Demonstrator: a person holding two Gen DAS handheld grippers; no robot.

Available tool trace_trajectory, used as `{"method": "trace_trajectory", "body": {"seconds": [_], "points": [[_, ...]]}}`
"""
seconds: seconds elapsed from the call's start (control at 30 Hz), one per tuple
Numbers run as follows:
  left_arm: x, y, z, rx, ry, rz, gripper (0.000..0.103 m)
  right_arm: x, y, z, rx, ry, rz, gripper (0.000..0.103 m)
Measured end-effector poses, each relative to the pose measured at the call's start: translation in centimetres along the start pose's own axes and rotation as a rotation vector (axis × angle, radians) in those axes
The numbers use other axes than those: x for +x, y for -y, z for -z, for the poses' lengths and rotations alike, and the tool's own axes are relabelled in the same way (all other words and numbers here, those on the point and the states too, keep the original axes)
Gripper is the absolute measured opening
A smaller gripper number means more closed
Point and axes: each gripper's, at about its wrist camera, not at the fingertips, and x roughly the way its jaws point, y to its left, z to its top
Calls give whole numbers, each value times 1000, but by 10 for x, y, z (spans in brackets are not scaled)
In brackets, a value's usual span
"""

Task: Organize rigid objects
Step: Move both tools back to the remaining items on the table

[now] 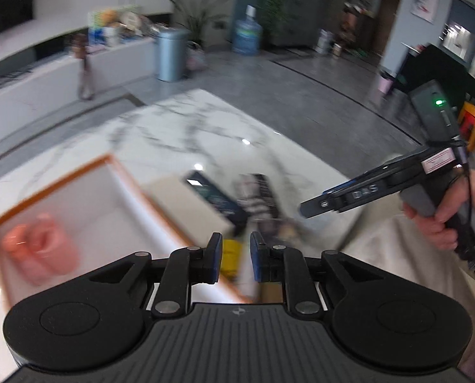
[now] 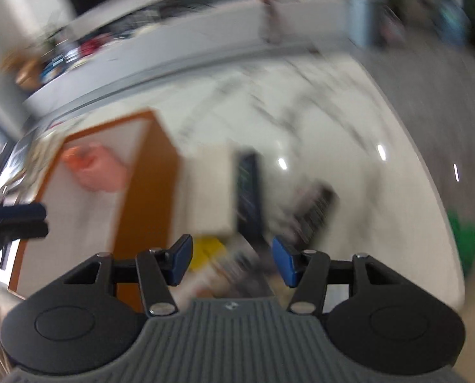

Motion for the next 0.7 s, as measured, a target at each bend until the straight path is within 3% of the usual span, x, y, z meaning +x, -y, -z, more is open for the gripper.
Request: {"method": "trace_trajectory", "body": {"seconds": [0.2,0.27,0.3,0.37,0.43,0.5,0.6,0.7], "points": [[71,51,-9,43,-131,50,36,-1,56,27,148,-6,69,58],[97,56,-8,51,-199,59,37,2,68,34,211,-20,9,57],[108,57,-8,56,-221,61,43,5,71,37,238,-27,-27,57],[129,60,-8,60,-257,47,54,9,73,44,263,-48,-78,55],[143,57,-8,47,-281,30,56,14,73,47,280,-53,-111,51],[156,56,-9,34,-300,21,65,17,80,47,333,-33,-107,49],[169,59,-13,36,-326,-7,72,18,101,49,473,-2,-123,45],[182,64,-14,60,-348,-64,77,14,106,50,507,46,-85,45]]}}
